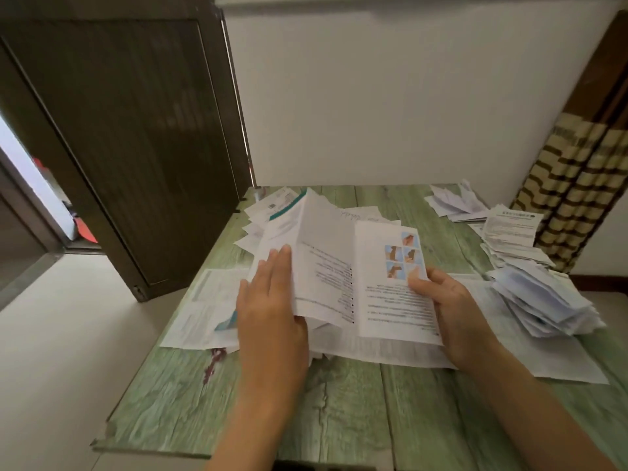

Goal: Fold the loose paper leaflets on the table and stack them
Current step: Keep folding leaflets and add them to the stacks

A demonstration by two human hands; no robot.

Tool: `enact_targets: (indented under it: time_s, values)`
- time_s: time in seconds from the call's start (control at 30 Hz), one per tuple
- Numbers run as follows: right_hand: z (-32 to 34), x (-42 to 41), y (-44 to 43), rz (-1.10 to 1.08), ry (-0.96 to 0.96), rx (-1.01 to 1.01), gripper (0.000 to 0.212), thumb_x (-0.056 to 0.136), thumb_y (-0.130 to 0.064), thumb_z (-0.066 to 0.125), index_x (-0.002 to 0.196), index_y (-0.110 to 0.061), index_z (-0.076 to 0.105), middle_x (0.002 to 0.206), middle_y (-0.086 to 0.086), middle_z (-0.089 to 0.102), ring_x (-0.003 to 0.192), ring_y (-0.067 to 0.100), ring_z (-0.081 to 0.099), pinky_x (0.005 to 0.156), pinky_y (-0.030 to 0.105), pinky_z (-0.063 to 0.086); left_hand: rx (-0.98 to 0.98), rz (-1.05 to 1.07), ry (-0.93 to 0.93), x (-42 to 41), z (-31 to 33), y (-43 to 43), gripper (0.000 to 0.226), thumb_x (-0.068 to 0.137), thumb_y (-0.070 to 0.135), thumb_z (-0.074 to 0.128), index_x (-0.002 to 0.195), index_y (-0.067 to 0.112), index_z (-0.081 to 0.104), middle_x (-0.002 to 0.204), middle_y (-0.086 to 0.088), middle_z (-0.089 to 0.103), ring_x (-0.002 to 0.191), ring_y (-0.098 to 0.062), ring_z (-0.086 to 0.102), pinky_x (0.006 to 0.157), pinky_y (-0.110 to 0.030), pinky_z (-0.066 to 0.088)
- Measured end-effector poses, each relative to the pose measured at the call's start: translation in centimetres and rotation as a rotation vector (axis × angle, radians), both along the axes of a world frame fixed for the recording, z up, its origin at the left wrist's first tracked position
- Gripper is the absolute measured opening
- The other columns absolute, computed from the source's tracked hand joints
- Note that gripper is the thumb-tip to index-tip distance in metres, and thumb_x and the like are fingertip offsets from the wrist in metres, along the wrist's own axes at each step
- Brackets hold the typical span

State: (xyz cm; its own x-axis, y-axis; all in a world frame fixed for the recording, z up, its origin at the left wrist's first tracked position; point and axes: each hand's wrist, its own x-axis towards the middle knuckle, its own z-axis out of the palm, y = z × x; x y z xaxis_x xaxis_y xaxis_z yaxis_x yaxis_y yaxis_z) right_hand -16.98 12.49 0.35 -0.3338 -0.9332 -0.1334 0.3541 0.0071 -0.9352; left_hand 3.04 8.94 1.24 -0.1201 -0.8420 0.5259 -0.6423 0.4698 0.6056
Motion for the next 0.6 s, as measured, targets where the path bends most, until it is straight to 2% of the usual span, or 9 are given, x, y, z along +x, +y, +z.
enact_targets:
  time_s: [0.1, 0.17, 0.2, 0.27, 0.33, 0.4, 0.47, 0.53, 0.6]
  values:
    - [0.4, 1.6, -0.6, 0.038, 0.210, 0.012, 0.025, 0.091, -0.002, 0.055, 0.114, -0.010, 0.058, 0.099, 0.006, 0.073, 0.088, 0.023, 0.071, 0.070, 0.032, 0.058, -0.071, -0.059, 0.094, -0.5, -0.2, 0.5, 0.058, 0.083, -0.006, 0.053, 0.138, 0.013, 0.047, 0.140, -0.004, 0.049, 0.128, -0.026, 0.047, 0.099, -0.053, 0.045]
    - [0.7, 2.5, -1.1, 0.080, 0.265, -0.002, 0.025, 0.091, -0.002, 0.055, 0.114, -0.013, 0.058, 0.096, 0.004, 0.074, 0.086, 0.020, 0.071, 0.068, 0.030, 0.058, -0.166, -0.100, 0.076, -0.8, -0.4, 0.7, 0.064, 0.073, -0.002, 0.053, 0.135, 0.012, 0.048, 0.133, 0.004, 0.045, 0.126, -0.018, 0.045, 0.101, -0.052, 0.038]
    - [1.0, 2.9, -1.4, 0.117, 0.237, -0.023, 0.023, 0.093, -0.003, 0.053, 0.112, -0.014, 0.058, 0.096, 0.004, 0.074, 0.087, 0.021, 0.071, 0.068, 0.030, 0.058, -0.189, -0.133, 0.065, -1.1, -0.5, 0.8, 0.066, 0.071, 0.000, 0.055, 0.134, 0.014, 0.047, 0.130, 0.005, 0.046, 0.126, -0.014, 0.043, 0.101, -0.052, 0.034]
    - [1.7, 4.0, -1.8, 0.228, 0.097, -0.079, 0.023, 0.097, -0.012, 0.046, 0.115, -0.016, 0.059, 0.105, 0.007, 0.072, 0.096, 0.024, 0.069, 0.079, 0.035, 0.057, -0.217, -0.190, 0.005, -1.5, -1.0, 0.8, 0.066, 0.071, 0.003, 0.059, 0.133, 0.018, 0.042, 0.131, 0.000, 0.051, 0.126, -0.013, 0.039, 0.100, -0.055, 0.030]
    - [2.2, 4.7, -2.3, 0.320, -0.034, -0.128, 0.030, 0.099, -0.026, 0.039, 0.121, -0.019, 0.057, 0.115, 0.006, 0.068, 0.106, 0.024, 0.065, 0.090, 0.039, 0.054, -0.240, -0.208, -0.052, -2.1, -1.4, 0.7, 0.067, 0.070, 0.006, 0.061, 0.133, 0.018, 0.042, 0.133, -0.005, 0.054, 0.126, -0.013, 0.037, 0.100, -0.056, 0.030]
    - [2.4, 4.9, -2.8, 0.355, -0.119, -0.151, 0.040, 0.095, -0.036, 0.036, 0.129, -0.021, 0.052, 0.121, 0.003, 0.066, 0.111, 0.021, 0.063, 0.090, 0.036, 0.054, -0.249, -0.204, -0.086, -2.3, -1.6, 0.5, 0.067, 0.070, 0.007, 0.065, 0.133, 0.017, 0.046, 0.134, -0.005, 0.054, 0.129, -0.014, 0.038, 0.099, -0.060, 0.025]
    - [2.4, 4.7, -3.1, 0.390, -0.171, -0.173, 0.053, 0.092, -0.045, 0.035, 0.138, -0.021, 0.042, 0.130, 0.004, 0.060, 0.118, 0.022, 0.059, 0.096, 0.040, 0.050, -0.260, -0.191, -0.126, -2.3, -1.5, 0.3, 0.069, 0.065, 0.003, 0.074, 0.129, 0.015, 0.054, 0.132, -0.006, 0.056, 0.129, -0.018, 0.043, 0.096, -0.063, 0.022]
    - [2.1, 4.6, -3.0, 0.418, -0.192, -0.196, 0.055, 0.091, -0.045, 0.036, 0.140, -0.020, 0.040, 0.133, 0.006, 0.058, 0.122, 0.024, 0.056, 0.101, 0.043, 0.046, -0.289, -0.174, -0.187, -2.3, -1.6, 0.1, 0.065, 0.062, 0.007, 0.071, 0.125, 0.014, 0.058, 0.130, -0.007, 0.058, 0.124, -0.024, 0.050, 0.096, -0.063, 0.024]
    - [1.6, 4.3, -2.9, 0.408, -0.216, -0.196, 0.049, 0.090, -0.040, 0.040, 0.135, -0.020, 0.046, 0.128, 0.006, 0.061, 0.118, 0.024, 0.058, 0.098, 0.042, 0.048, -0.255, -0.172, -0.220, -2.3, -1.8, 0.0, 0.067, 0.061, 0.015, 0.063, 0.128, 0.016, 0.054, 0.132, -0.007, 0.056, 0.124, -0.027, 0.050, 0.098, -0.058, 0.026]
